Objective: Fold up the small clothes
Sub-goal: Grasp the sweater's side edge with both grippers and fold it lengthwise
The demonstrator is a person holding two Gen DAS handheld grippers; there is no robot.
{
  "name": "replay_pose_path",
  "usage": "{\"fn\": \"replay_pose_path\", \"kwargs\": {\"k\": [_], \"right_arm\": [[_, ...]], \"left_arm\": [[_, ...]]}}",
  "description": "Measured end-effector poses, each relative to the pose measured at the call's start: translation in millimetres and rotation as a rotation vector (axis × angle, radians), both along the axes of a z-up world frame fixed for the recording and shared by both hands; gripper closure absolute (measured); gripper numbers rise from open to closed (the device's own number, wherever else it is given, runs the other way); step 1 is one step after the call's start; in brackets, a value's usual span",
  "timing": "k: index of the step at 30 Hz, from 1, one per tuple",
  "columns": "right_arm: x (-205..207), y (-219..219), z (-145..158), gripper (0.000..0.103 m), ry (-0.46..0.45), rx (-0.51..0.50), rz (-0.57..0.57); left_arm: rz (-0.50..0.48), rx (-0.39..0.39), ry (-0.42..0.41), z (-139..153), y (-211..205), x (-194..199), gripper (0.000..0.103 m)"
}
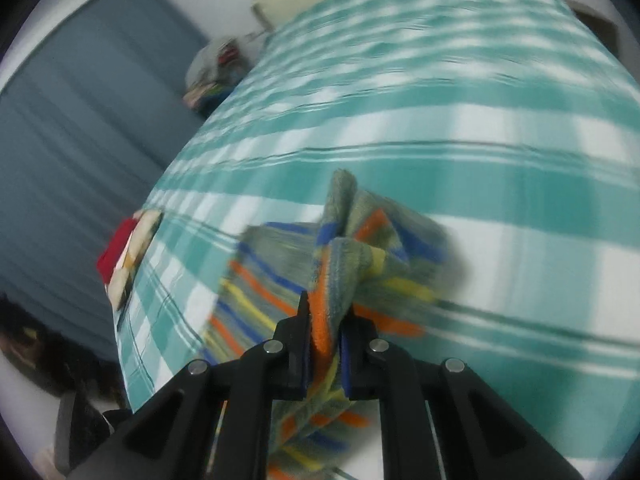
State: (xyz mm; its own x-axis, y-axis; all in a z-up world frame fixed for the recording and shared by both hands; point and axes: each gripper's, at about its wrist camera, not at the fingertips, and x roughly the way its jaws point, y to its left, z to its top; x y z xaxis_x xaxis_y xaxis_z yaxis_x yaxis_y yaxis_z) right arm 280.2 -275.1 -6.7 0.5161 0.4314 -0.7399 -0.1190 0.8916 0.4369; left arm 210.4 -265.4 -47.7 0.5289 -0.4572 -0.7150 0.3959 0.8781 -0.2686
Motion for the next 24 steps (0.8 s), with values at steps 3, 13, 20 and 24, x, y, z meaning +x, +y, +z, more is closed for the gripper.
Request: {"fn": "replay_pose_path", "kwargs": {"k": [3, 13, 20, 24], "right_arm": [[27.4, 52.1, -12.4, 0.092, 0.002, -0.018, 0.051], [52.0, 126.7, -49.9, 0.057, -0.060, 0.139, 0.064], [-46.8, 112.7, -38.1, 0.057, -0.100, -0.026, 0.222], [-107.8, 114.6, -88.7, 0.058, 0.047, -0.155, 0.284]], "left_arm": [[0.107, 0.005, 0.028, -9.2, 44.4, 3.2, 0.097], [0.309, -0.022, 0.057, -26.8, 114.8, 10.9, 0.023], [0.355, 0.055, 0.102, -51.4, 132.6, 40.2, 0.026], [0.344, 0.083, 0.161, -64.2, 137.5, 47.1, 0.027]]}}
